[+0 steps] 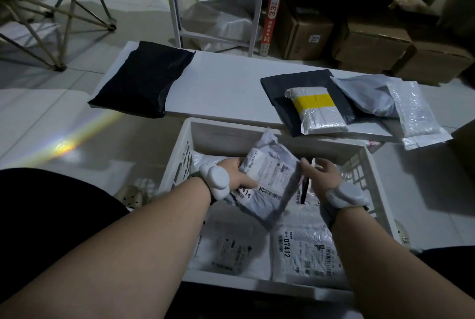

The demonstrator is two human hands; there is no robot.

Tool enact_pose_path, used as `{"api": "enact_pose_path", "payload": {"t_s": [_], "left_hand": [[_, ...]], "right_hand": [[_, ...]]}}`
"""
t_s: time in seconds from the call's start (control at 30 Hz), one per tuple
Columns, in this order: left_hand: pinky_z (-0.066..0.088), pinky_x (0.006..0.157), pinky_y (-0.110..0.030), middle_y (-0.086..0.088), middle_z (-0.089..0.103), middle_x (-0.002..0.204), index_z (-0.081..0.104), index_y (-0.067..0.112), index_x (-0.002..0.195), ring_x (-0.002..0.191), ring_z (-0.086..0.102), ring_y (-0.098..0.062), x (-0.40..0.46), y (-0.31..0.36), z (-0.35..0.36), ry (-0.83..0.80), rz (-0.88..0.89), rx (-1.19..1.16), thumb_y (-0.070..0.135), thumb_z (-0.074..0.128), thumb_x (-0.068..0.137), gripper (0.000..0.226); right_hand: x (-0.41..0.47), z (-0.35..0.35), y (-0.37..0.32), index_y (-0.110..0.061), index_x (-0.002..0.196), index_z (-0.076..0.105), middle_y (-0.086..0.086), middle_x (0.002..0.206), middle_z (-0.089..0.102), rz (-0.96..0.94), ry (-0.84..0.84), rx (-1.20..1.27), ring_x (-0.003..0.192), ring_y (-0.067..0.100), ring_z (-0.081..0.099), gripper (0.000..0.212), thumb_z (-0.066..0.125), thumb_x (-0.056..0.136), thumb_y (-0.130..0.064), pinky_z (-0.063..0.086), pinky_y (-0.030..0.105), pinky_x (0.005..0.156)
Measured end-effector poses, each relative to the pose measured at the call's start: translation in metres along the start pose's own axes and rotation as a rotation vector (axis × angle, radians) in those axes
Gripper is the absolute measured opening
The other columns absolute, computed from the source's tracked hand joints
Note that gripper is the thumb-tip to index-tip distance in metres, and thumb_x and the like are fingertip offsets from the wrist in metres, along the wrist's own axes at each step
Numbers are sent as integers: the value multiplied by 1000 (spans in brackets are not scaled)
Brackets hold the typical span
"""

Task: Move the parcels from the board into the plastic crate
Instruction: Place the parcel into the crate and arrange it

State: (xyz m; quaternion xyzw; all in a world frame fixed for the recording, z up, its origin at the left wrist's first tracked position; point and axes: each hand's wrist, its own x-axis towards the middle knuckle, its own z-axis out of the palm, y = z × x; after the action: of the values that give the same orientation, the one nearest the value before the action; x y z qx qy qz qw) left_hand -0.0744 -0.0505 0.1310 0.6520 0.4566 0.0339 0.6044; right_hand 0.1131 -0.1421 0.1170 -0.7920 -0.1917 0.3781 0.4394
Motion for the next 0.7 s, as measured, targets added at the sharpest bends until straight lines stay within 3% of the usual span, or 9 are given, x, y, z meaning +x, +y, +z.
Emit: {"api": "enact_pose_path", "payload": {"t_s": [0.07,0.17,0.27,0.33,0.43,0.5,0.57,0.63,0.7], "left_hand": [[51,70,-16,-3,66,105,62,1,116,94,63,-19,1,2,2,36,-3,-108,1,69,82,35],[51,57,-7,-6,67,103,63,0,116,89,63,-18,4,3,12,61,-10,-210,-1,68,82,35],[55,72,-22,-10,68,110,63,1,115,95,66,-24,12,-1,29,78,-32,-182,2,68,82,33],[52,79,-28,-14,67,116,62,3,117,102,65,-27,18,1,41,54,-49,-167,8,65,86,31],[51,70,-17,-9,64,119,59,3,122,102,62,-23,26,8,54,21,-53,-106,20,56,94,33],[52,81,-22,-9,63,120,58,2,123,107,60,-25,35,9,59,54,-77,-16,25,52,96,36],[46,87,-27,-14,63,118,59,1,118,109,59,-31,45,10,66,92,-118,76,26,52,95,35],[47,84,-32,-20,64,114,62,0,108,97,60,-30,51,16,78,92,-128,147,25,53,94,30],[46,78,-36,-24,63,100,62,-5,105,80,53,-26,60,21,90,56,-135,97,20,54,94,28]], "right_hand": [[-1,-4,7,-13,119,60,9,112,66,211,-161,117,101,26,61,67,66,74,-61,50,40,85],[-10,2,12,-8,104,63,12,95,69,364,-339,239,92,30,65,38,56,92,-43,53,41,79],[-10,8,15,-10,97,63,7,79,70,376,-281,198,78,27,64,22,60,92,-30,54,39,74],[-5,2,20,-11,92,63,4,69,68,358,-236,146,68,23,63,29,66,86,-39,53,34,65],[15,-15,32,-15,115,63,8,107,70,332,-135,-89,93,25,66,66,72,66,-58,55,43,87],[14,-26,23,-9,126,57,13,127,61,277,-62,-189,111,28,60,60,66,82,-48,47,40,100],[9,-37,11,-15,134,50,8,138,51,276,-15,-247,126,29,50,56,56,89,-47,39,38,107],[15,-49,5,-16,134,50,9,140,49,221,29,-279,127,30,48,45,55,93,-35,40,37,105],[25,-60,3,-8,126,58,13,129,59,165,57,-343,118,29,56,40,61,91,-28,45,31,95]]}}
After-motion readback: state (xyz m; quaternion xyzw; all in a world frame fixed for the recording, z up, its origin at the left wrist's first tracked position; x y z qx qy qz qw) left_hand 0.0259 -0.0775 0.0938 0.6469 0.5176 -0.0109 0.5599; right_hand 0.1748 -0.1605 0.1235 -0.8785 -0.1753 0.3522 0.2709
